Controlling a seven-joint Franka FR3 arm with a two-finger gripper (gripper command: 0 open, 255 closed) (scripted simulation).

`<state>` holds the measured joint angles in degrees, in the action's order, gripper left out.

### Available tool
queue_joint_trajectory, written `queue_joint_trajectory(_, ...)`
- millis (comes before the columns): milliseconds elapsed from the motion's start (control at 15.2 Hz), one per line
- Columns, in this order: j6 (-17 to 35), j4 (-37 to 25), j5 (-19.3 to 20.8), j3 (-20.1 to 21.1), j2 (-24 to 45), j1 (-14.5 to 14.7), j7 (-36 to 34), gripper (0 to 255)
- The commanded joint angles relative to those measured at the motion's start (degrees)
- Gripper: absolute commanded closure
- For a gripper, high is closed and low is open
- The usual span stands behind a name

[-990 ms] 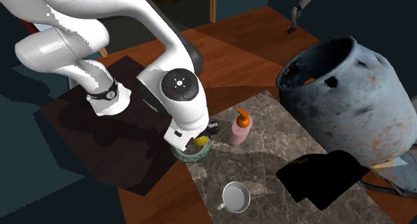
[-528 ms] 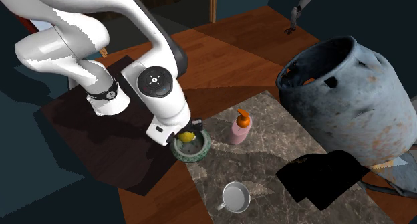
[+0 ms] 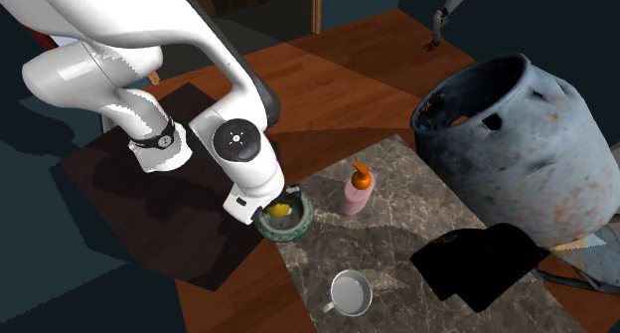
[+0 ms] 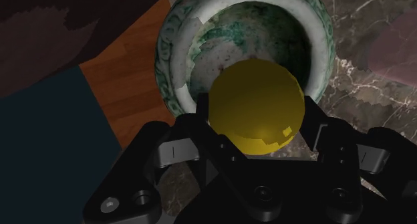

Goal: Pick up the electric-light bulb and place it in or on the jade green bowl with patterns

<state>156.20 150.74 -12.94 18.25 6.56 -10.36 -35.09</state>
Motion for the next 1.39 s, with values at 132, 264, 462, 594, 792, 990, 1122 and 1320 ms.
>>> queue_joint_trajectory(132, 3.57, -0.47, 1.27, -0.54, 4.04, 0.34, -0.54, 255)
queue_joint_trajectory(264, 3.72, -0.48, 1.31, -0.58, 4.21, 0.37, -0.55, 255)
queue_joint_trajectory(462, 3.72, -0.49, 1.31, -0.58, 4.21, 0.38, -0.55, 255)
queue_joint_trajectory(594, 3.72, -0.49, 1.31, -0.58, 4.21, 0.38, -0.55, 255)
queue_joint_trajectory(792, 3.71, -0.49, 1.31, -0.58, 4.21, 0.38, -0.55, 0)
queue_joint_trajectory(990, 3.71, -0.49, 1.31, -0.58, 4.21, 0.38, -0.55, 0)
queue_joint_trajectory(1122, 1.5, -0.3, 0.62, -0.24, 1.8, -0.06, -0.08, 0)
queue_joint_trajectory(1320, -4.89, -0.26, -0.96, 0.11, -4.66, -0.87, 1.04, 0)
